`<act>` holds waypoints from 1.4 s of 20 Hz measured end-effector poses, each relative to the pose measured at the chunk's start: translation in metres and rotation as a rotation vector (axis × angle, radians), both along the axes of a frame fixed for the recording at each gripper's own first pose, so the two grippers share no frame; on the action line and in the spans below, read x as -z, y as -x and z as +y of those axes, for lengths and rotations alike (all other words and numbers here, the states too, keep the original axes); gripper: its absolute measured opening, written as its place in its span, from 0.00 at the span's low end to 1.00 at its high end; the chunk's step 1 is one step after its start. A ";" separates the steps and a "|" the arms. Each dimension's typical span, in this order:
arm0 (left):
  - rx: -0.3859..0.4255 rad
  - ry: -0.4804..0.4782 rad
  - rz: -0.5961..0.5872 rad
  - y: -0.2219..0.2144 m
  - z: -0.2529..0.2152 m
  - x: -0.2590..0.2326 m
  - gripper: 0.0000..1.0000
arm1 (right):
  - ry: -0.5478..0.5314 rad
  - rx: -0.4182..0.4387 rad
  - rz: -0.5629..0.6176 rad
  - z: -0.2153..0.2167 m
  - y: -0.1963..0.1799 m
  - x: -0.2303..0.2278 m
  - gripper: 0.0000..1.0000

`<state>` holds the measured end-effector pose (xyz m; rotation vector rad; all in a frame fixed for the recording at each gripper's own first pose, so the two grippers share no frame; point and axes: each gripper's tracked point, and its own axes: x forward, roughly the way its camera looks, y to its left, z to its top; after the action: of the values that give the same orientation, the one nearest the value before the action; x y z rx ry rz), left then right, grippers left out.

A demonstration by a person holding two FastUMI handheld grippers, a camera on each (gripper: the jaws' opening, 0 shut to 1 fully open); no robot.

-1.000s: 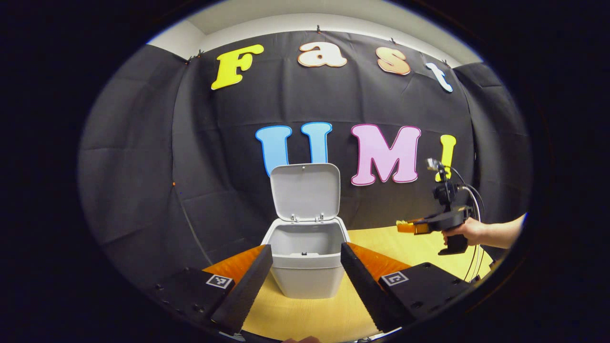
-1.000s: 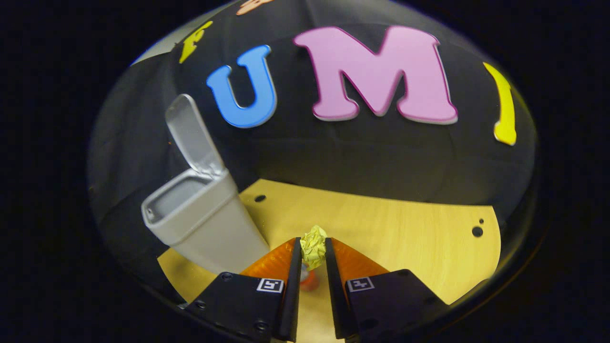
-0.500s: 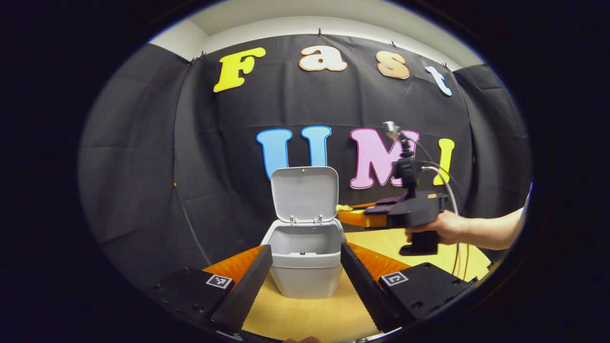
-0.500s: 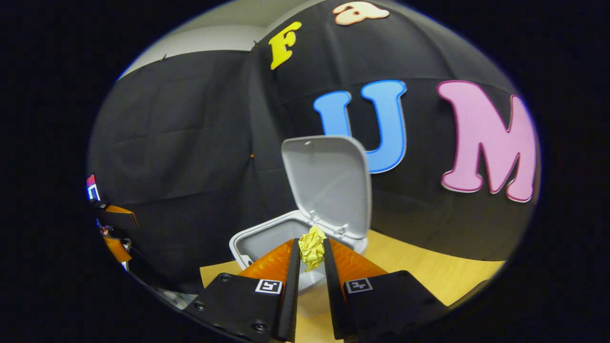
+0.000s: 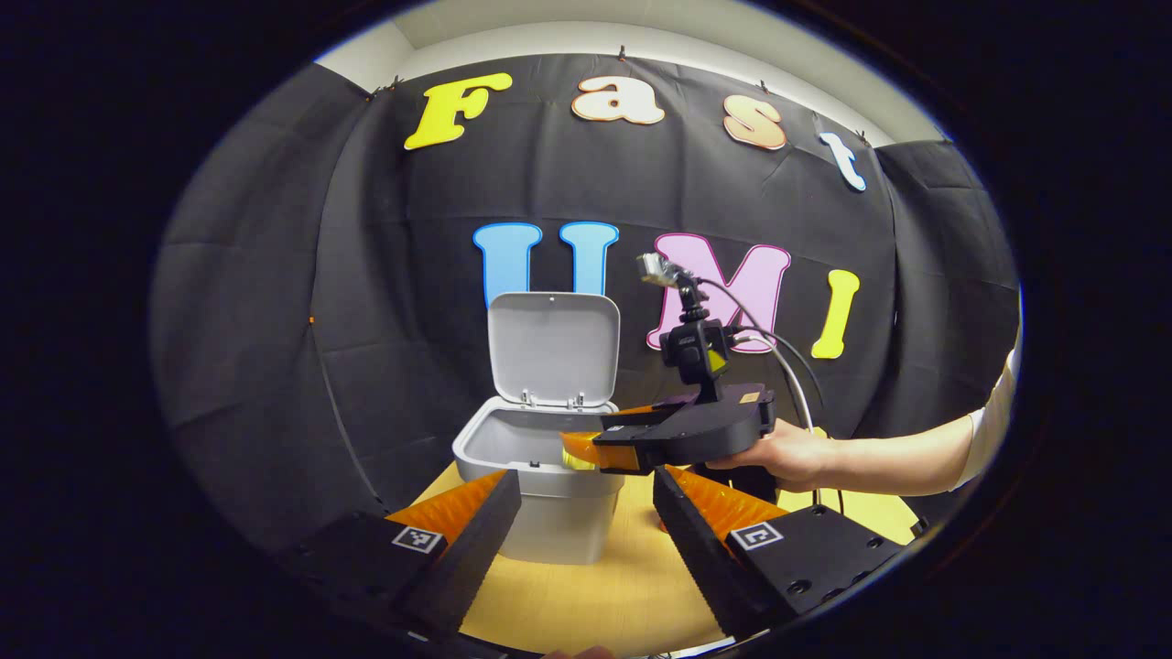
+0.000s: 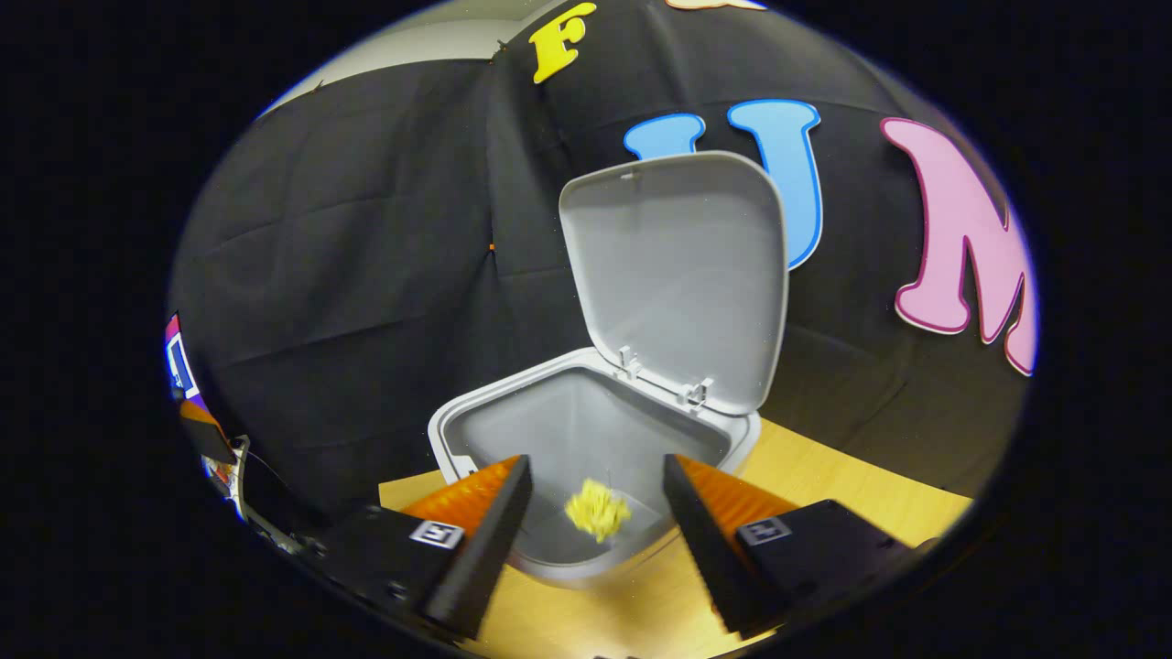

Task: Press the lid of the desktop garbage bin to open it, pick up the crumpled paper on the desktop and throw it into the bin, then pick up the pop can on the desktop and drop it into the bin, and finally close the garbage bin lid.

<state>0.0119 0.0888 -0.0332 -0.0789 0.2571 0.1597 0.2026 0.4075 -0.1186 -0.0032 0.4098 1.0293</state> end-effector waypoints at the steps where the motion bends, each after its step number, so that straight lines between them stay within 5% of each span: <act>1: 0.029 0.012 0.002 -0.007 -0.010 0.006 0.96 | -0.010 0.013 -0.017 -0.014 -0.002 -0.009 0.99; 5: 0.109 0.058 -0.012 -0.043 -0.047 0.028 0.95 | -0.032 0.159 -0.028 -0.084 -0.031 -0.027 0.98; 7: 0.160 0.095 0.025 -0.066 -0.075 0.061 0.95 | 0.001 0.281 -0.033 -0.154 -0.050 -0.024 0.98; 15: 0.261 0.131 0.224 -0.189 -0.127 0.221 0.96 | 0.185 0.583 0.072 -0.348 -0.036 0.030 0.98; 26: 0.302 0.079 0.379 -0.261 -0.137 0.320 0.96 | 0.222 0.627 0.136 -0.362 -0.026 0.049 0.98; 28: 0.325 0.077 0.368 -0.266 -0.142 0.314 0.89 | 0.227 0.630 0.140 -0.363 -0.024 0.052 0.98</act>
<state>0.2780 -0.0535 -0.3473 -0.0827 0.6379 -0.1618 0.2263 0.0447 -0.1705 -0.0055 0.6053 0.3600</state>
